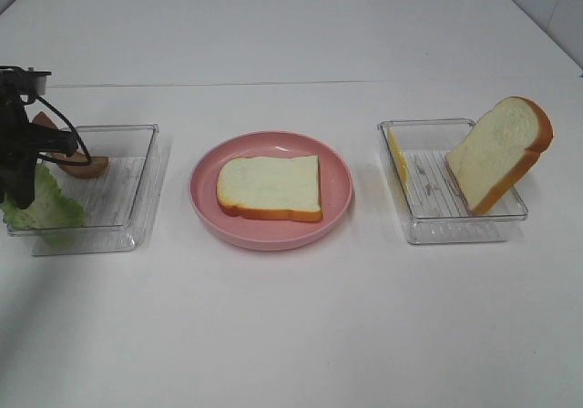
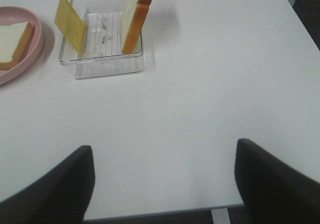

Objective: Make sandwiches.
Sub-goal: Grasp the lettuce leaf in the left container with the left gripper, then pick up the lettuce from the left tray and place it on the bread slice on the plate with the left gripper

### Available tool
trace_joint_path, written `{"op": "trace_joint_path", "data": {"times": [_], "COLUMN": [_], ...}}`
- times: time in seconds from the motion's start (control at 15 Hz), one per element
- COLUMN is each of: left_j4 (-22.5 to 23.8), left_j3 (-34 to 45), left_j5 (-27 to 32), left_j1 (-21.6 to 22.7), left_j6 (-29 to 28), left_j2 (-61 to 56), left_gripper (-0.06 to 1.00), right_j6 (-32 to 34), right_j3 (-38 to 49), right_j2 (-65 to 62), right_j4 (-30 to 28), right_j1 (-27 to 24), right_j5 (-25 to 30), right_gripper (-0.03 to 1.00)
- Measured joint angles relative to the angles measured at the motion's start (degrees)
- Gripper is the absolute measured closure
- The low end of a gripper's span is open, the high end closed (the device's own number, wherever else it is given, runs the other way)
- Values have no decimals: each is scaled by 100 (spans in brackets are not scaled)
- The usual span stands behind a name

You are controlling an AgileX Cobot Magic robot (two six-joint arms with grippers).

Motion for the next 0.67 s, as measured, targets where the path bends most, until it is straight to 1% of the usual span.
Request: {"op": "trace_joint_path", "data": {"times": [0.07,0.13,0.47,0.67], "left_j4": [0,0,0,-63], "left_j3": [0,0,0,0], "left_j5": [0,0,0,0], "left_j1": [0,0,-11,-166], "left_j6": [0,0,40,0], "left_j2": [0,0,-34,-613], "left_gripper": [87,92,94,94], "right_j6": [0,0,0,0], "right_j3": [0,0,0,0], "right_j2": [0,0,0,0], "right_j4": [0,0,0,0], "right_j1": [0,0,0,0], "right_j5": [0,0,0,0], "right_gripper": [21,21,21,21]}}
